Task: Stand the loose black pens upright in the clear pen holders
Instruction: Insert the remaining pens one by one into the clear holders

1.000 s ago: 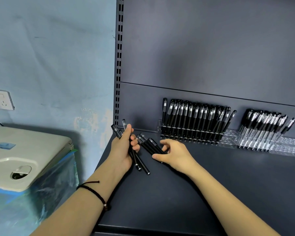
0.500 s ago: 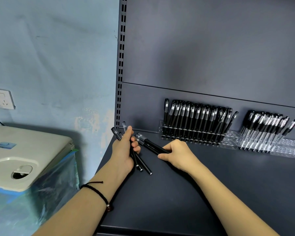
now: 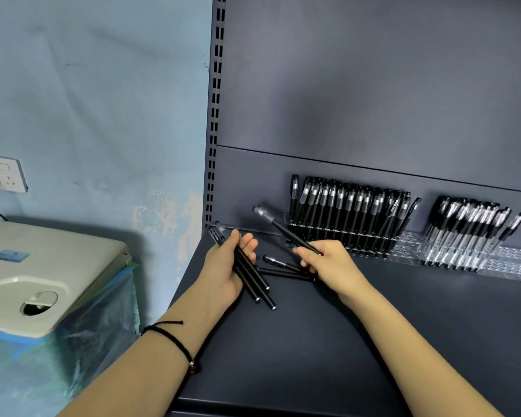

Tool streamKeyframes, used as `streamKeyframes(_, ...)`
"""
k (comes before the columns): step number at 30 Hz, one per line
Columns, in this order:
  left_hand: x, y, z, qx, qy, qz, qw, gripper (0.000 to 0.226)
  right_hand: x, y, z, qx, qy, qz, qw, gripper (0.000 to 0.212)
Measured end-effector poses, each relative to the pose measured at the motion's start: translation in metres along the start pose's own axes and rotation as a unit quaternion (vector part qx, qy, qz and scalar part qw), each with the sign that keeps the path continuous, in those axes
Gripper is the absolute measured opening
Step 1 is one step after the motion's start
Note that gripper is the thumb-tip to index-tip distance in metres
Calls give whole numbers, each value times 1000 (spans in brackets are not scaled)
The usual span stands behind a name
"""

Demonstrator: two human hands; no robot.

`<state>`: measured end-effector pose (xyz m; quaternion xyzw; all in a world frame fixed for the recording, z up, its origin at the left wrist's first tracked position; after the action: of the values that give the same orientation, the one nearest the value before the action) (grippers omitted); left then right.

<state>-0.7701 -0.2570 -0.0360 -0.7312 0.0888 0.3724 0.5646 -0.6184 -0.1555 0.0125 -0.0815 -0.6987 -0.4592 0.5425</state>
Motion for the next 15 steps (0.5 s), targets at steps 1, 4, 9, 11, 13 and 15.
streamKeyframes(1,1,-2,0,7,4,-6,1000,12,1,-9,0,36,2,92,995,24)
streamKeyframes(4,5,-14,2,53,17,-26,998,32,8,-44,-5,155,-6,238,959,21)
streamKeyframes(9,1,-21,3,96,10,-9,995,53,16,-65,-11,212,-15,251,945,23)
streamKeyframes(11,-1,-24,1,106,2,-3,994,55,20,-65,-13,218,-2,260,941,18)
streamKeyframes(13,-2,-24,0,104,-8,5,995,51,25,-67,-16,237,16,254,938,15)
streamKeyframes(15,-4,-24,0,97,-20,11,995,45,27,-70,-16,251,27,234,939,17)
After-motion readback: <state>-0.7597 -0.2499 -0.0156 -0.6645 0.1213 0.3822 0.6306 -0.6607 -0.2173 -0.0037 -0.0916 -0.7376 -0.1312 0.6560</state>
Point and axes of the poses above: each hand's wrist, its own z-axis towards the middle knuckle, its own y-axis out of the back of the hand, x = y × z, the point moved 10 cm from there along z, towards the middle knuckle, and after that the axes turned 12 degrees about x, right-handed, at the moved point
